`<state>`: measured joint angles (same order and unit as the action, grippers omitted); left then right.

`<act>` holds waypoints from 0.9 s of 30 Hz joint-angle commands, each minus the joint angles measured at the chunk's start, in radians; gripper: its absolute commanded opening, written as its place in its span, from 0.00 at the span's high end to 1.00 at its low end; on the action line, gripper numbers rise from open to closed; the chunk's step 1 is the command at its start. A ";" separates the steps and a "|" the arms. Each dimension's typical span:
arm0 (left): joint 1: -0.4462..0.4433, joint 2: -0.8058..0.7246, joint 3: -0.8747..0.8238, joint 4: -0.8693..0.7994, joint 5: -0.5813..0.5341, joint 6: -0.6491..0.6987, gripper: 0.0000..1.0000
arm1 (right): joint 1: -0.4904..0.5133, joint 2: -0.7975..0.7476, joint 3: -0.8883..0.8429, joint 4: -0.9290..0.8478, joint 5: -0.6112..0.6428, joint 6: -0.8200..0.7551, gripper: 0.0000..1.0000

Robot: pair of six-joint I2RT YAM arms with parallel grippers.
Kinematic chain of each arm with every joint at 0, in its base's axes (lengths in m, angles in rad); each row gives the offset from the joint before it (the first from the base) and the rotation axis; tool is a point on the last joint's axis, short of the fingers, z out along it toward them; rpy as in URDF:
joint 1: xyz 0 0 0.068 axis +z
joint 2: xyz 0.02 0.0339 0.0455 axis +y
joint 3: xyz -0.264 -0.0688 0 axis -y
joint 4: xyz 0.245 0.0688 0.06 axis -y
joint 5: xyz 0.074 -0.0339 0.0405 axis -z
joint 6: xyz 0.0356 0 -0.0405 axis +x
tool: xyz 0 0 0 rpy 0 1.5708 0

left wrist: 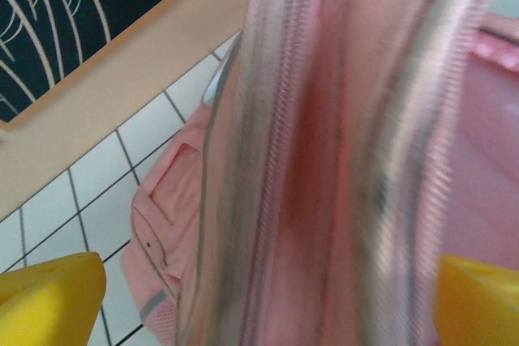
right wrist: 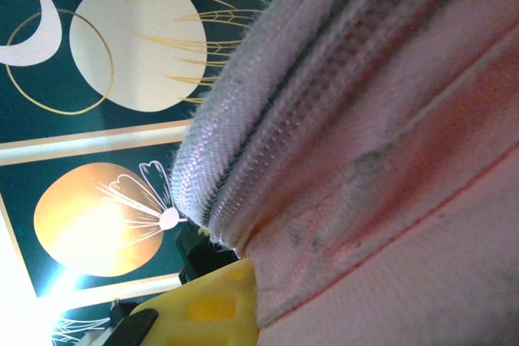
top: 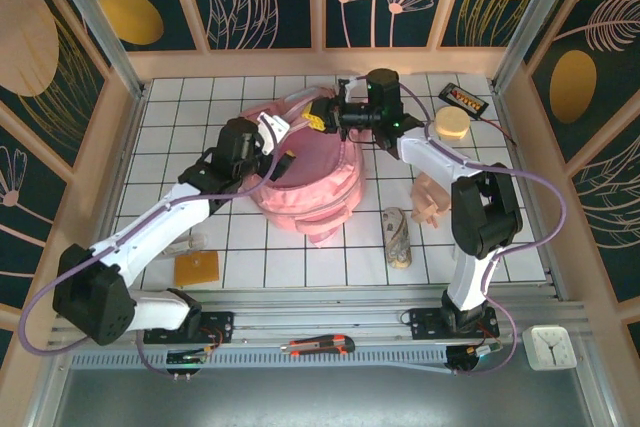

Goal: Pack the student bag

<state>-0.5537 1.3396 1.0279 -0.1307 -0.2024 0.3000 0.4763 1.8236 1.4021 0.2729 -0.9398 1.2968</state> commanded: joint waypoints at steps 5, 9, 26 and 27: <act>0.000 0.096 0.109 0.004 -0.174 0.000 0.98 | 0.017 -0.022 0.044 0.111 -0.039 -0.038 0.98; 0.000 0.104 0.148 -0.040 -0.159 -0.057 1.00 | -0.023 -0.085 0.056 -0.122 0.040 -0.229 0.45; 0.001 0.139 0.264 -0.220 0.077 -0.467 1.00 | -0.053 -0.628 -0.381 -1.192 0.796 -0.714 0.01; 0.001 0.142 0.265 -0.228 0.089 -0.482 1.00 | -0.036 -0.631 -0.415 -1.201 0.808 -0.703 0.01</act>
<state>-0.5571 1.5139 1.2625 -0.4023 -0.2054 -0.0669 0.4091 1.1751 1.0782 -0.7845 -0.2043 0.5842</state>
